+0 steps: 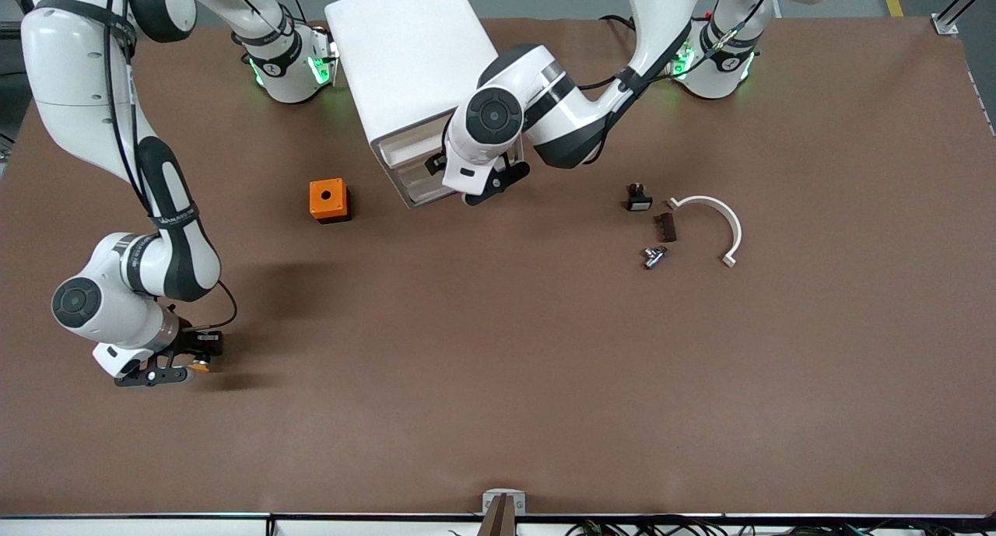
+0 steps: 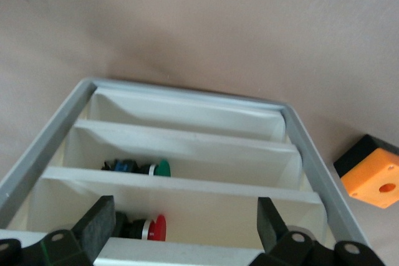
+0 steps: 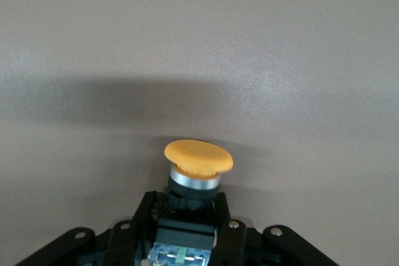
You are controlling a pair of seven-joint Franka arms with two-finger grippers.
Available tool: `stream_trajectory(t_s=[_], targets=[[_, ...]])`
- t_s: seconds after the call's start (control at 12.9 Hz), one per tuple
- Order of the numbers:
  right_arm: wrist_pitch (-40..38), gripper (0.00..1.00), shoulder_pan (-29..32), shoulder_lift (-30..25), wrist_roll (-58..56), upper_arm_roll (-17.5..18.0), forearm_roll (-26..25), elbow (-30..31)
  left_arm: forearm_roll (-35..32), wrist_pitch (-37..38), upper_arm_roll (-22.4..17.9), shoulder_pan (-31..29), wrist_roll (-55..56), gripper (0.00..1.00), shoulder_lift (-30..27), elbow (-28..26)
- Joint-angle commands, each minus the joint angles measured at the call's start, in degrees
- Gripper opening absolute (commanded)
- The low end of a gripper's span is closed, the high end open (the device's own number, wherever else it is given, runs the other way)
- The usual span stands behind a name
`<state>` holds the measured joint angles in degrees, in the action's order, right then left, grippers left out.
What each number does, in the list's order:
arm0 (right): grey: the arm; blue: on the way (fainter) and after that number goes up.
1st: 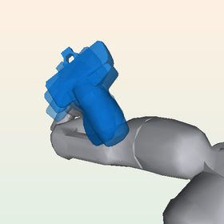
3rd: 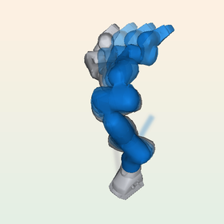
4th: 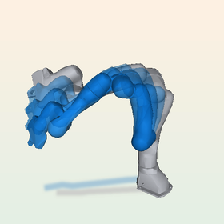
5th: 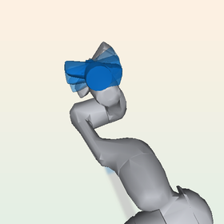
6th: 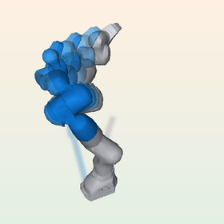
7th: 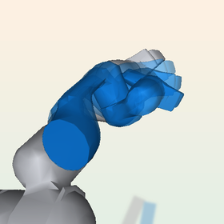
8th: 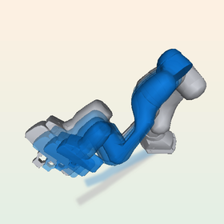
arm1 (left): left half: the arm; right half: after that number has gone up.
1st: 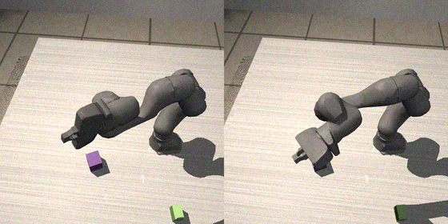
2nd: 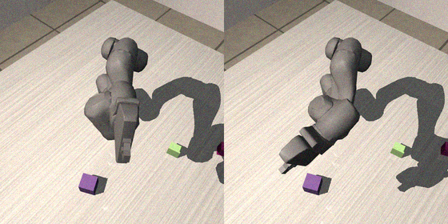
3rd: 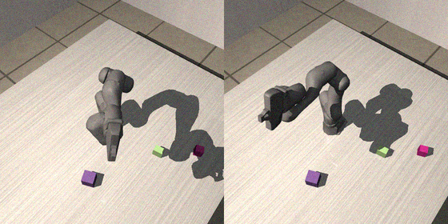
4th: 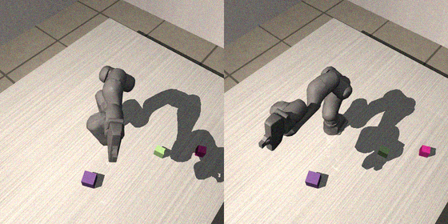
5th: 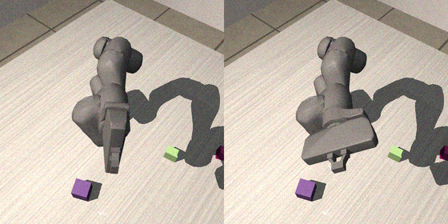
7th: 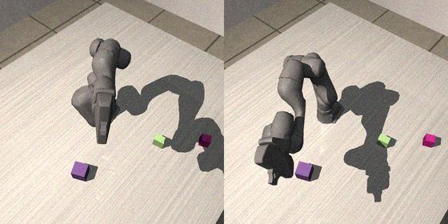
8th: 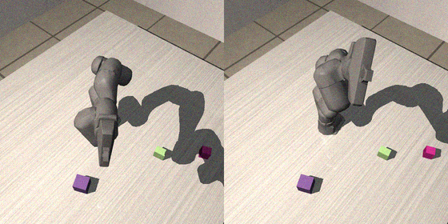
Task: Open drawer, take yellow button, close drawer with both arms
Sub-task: 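Set the button on the table with the right gripper and release it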
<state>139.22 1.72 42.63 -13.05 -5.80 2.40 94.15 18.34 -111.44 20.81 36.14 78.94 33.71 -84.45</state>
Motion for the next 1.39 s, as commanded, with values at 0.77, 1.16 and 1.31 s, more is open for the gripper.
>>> stream_trajectory(t_s=[0.77,1.16,1.31], targets=[[-30.5,1.00,0.2,-19.7,6.9,0.6,0.0,-1.5,7.8,-1.4,-0.4,0.3,1.8,1.00,-0.2,-1.5],[-50.4,1.00,-0.1,-27.9,9.2,0.7,-0.7,-8.6,-3.9,0.7,-0.8,-9.2,2.0,0.99,-2.4,3.3],[-55.4,1.00,0.2,-27.9,9.3,0.6,-1.0,-12.6,-4.7,3.9,-0.3,-14.5,-3.1,0.99,-4.7,6.0]])
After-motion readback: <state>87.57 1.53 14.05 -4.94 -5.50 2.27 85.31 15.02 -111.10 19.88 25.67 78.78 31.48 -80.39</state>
